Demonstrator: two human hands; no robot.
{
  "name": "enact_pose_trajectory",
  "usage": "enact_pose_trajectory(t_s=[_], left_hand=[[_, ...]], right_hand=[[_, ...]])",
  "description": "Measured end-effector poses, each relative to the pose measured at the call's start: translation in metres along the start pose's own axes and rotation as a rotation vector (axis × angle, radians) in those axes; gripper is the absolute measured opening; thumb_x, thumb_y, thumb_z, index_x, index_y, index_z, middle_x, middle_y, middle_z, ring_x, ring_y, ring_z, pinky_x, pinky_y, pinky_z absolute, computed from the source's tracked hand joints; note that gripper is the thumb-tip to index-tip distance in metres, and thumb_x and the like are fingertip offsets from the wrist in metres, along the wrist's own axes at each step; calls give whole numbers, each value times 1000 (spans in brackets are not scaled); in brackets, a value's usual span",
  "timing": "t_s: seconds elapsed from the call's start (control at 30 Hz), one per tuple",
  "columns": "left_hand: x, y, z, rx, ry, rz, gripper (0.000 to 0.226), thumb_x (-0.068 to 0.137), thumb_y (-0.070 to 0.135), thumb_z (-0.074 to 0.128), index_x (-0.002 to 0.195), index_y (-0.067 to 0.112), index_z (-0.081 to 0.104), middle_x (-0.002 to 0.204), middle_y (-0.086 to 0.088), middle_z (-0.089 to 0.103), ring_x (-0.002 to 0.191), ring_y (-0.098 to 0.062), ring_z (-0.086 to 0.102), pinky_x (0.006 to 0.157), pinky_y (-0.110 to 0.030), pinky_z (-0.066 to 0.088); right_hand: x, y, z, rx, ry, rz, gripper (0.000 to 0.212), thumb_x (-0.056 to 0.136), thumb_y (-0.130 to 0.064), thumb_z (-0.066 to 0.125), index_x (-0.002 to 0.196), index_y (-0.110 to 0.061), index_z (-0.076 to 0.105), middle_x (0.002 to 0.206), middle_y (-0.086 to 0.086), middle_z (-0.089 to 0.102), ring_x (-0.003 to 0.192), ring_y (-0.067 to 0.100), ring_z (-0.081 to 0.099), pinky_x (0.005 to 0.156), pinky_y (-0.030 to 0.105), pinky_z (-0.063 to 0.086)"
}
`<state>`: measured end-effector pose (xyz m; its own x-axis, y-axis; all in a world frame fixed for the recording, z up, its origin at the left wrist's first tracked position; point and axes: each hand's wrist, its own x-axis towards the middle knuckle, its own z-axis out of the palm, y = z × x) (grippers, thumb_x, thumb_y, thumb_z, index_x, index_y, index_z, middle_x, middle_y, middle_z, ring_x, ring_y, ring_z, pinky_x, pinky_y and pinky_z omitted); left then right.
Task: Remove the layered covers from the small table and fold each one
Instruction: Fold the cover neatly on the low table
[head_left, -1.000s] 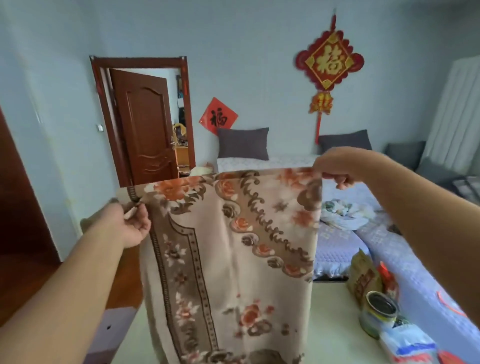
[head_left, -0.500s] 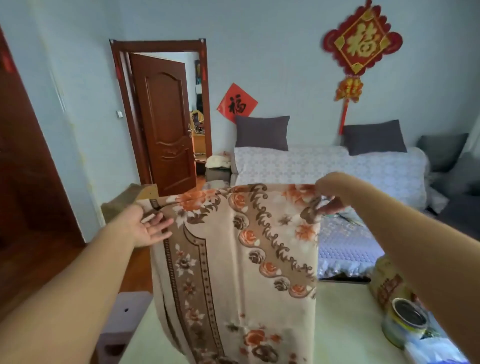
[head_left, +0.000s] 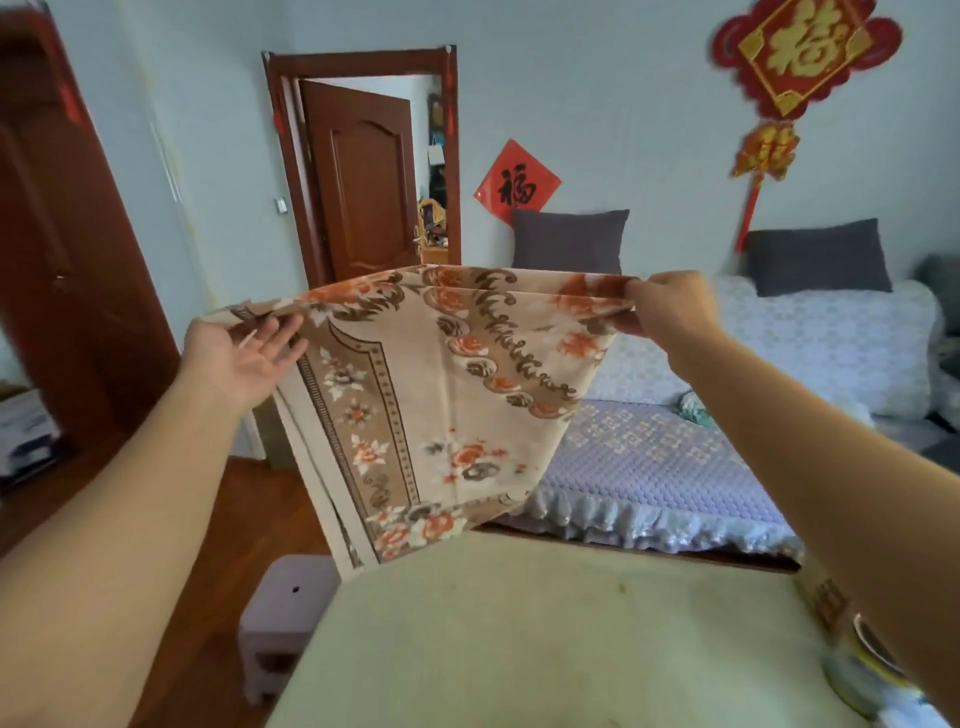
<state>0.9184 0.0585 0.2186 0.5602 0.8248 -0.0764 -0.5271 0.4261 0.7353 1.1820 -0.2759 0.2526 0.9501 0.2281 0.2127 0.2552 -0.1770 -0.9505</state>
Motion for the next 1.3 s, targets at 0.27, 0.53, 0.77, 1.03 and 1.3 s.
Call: enact_pose_trajectory(t_s=[0.27, 0.53, 0.77, 1.03, 1.3], left_hand=[[-130, -177, -192, 380, 207, -438, 18, 84, 16, 61, 99, 10, 68, 99, -16, 72, 86, -30, 71, 97, -41, 50], [-258, -520, -356, 732, 480, -998, 24, 99, 32, 64, 108, 11, 71, 90, -6, 79, 87, -25, 70, 76, -35, 52], [-293, -646, -430, 786, 568, -912, 42, 80, 49, 75, 100, 12, 75, 95, -9, 79, 95, -31, 74, 96, -51, 56], [-330, -603, -363, 786, 412, -1048, 26, 101, 31, 61, 106, 8, 73, 90, -9, 79, 87, -24, 74, 88, -43, 56], [-338, -602, -387, 661, 409, -1135, 32, 105, 36, 51, 123, 14, 67, 112, -5, 77, 105, -25, 73, 105, -47, 50]], right_hand=[[-119, 255, -21, -403, -4, -39, 31, 77, -26, 46, 72, -6, 69, 73, 15, 69, 78, 36, 64, 69, 43, 51], [-241, 628, -56, -770, -63, 518, 11, 90, -7, 55, 86, -7, 65, 91, 23, 67, 87, 42, 62, 69, 40, 49], [-291, 763, -73, -388, 166, 1042, 23, 90, -27, 57, 93, -8, 70, 88, 12, 73, 86, 31, 72, 75, 43, 62], [-419, 662, -1, 199, -246, 1503, 32, 98, -36, 61, 103, -5, 66, 89, 10, 72, 80, 27, 72, 83, 48, 61], [-437, 657, 29, 431, -122, 1634, 18, 97, -8, 59, 113, -2, 65, 94, 14, 69, 81, 29, 70, 73, 38, 62]])
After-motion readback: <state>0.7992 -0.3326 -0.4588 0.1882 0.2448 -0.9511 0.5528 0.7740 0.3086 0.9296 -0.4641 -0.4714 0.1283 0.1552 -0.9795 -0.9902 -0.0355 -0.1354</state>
